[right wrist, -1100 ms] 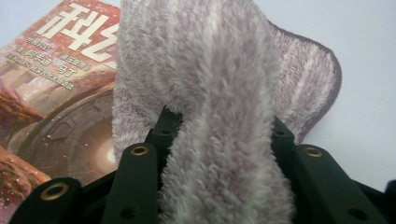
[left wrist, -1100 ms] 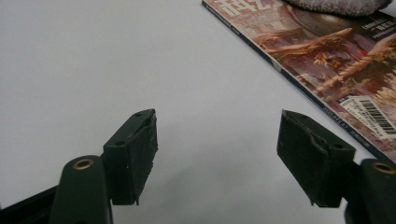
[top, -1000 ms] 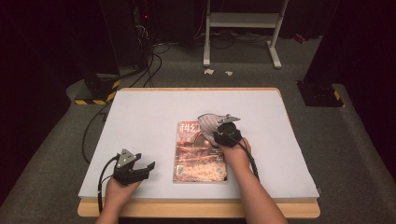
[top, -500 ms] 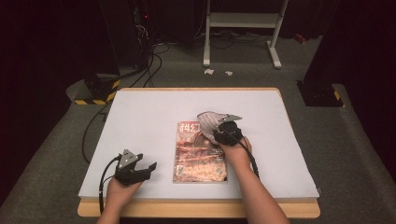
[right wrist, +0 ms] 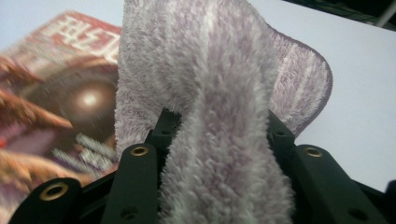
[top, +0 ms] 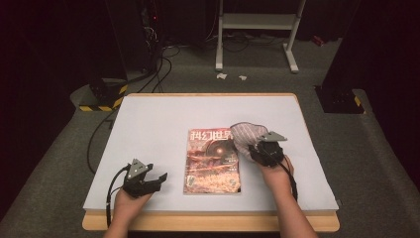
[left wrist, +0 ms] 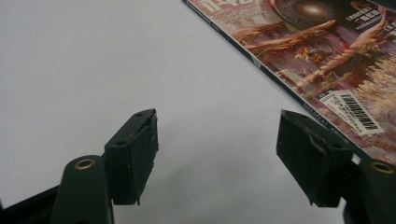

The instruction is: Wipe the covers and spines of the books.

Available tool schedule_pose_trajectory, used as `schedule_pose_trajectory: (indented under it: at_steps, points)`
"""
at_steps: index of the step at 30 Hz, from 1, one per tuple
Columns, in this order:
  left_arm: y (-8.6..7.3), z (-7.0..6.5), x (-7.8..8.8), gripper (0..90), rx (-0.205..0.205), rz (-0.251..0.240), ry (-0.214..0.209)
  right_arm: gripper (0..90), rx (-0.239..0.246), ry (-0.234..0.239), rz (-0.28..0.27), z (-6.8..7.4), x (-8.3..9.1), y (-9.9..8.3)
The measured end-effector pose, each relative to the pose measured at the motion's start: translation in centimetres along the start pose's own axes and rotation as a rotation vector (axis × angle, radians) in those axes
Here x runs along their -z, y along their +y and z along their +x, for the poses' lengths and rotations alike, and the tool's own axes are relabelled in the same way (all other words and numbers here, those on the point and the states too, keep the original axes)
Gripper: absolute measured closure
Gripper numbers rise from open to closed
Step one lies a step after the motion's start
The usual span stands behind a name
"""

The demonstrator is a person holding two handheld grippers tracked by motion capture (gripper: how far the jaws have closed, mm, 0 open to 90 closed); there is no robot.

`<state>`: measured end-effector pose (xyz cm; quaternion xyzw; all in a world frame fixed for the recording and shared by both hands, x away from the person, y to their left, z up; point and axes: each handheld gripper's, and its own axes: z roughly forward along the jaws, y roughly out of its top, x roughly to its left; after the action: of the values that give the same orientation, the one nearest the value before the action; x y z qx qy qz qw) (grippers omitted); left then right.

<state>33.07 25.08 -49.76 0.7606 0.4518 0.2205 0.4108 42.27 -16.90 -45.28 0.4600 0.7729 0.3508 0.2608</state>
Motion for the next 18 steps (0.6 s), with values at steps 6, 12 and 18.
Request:
schedule_pose_trajectory:
  at_steps: [6,12,18]
  points:
    - [0.3,-0.6,-0.1,30.3,-0.019,0.002,-0.009,57.9,-0.024,-0.055,0.009,-1.8,2.2,-3.0]
    - [0.6,-1.5,-0.3,30.6,-0.05,0.006,-0.014,56.3,-0.05,-0.084,0.036,-3.2,2.5,-5.9]
    - [0.8,-1.9,-0.4,30.6,-0.058,0.008,-0.031,54.0,-0.085,-0.067,0.054,-4.1,1.9,-7.5]
